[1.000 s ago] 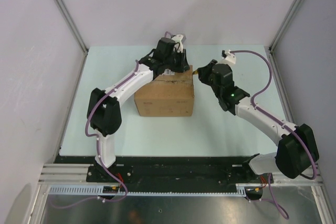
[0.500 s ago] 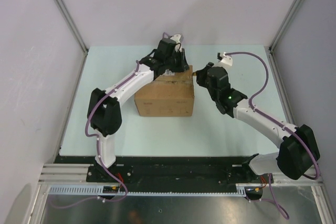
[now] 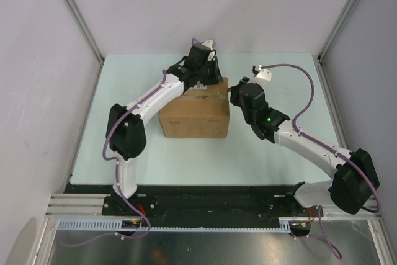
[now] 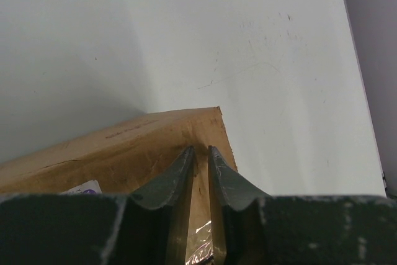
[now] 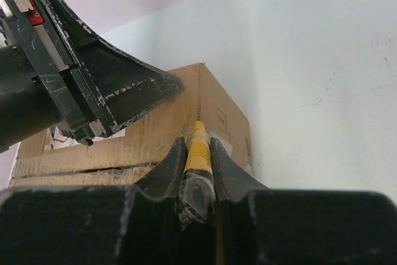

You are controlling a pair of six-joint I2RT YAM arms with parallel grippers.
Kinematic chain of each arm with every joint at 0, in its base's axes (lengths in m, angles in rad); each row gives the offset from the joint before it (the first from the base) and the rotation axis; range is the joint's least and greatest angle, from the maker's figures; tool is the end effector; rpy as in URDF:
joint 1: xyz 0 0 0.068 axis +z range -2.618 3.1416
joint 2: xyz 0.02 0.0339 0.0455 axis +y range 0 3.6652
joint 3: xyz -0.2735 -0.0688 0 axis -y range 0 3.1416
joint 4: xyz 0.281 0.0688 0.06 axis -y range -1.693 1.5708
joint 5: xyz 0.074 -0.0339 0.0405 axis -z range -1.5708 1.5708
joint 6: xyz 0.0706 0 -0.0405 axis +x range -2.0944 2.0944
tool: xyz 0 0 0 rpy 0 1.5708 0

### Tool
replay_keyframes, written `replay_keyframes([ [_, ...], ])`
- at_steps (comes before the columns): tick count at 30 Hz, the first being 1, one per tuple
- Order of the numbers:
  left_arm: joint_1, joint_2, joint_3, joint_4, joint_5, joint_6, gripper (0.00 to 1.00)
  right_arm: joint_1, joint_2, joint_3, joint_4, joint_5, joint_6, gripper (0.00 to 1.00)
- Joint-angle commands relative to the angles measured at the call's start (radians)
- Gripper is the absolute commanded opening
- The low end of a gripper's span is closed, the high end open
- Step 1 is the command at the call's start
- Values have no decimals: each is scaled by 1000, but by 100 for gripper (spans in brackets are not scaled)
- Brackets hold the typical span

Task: Unpack the express box

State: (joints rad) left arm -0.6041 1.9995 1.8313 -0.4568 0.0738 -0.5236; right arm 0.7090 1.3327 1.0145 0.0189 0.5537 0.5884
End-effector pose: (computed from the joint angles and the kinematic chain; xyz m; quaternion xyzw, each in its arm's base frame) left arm 0.4397 -0.3098 0.2899 0.0526 0.8882 -0.2710 0.3671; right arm 0.3044 0.2122 0.3088 0.1154 0.7824 0.1698 0.5880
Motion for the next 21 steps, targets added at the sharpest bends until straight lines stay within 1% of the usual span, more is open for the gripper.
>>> replay_keyframes([
  [1,3,110,-47,-260,-59,4,23,40,-46,-25,-96,-3,-28,0],
  [11,9,116,-37,-263,-45,8,22,47,-78,-76,-117,-20,-15,0],
  [21,23,120,-35,-263,-39,7,23,70,-125,-114,-135,-1,-7,0],
])
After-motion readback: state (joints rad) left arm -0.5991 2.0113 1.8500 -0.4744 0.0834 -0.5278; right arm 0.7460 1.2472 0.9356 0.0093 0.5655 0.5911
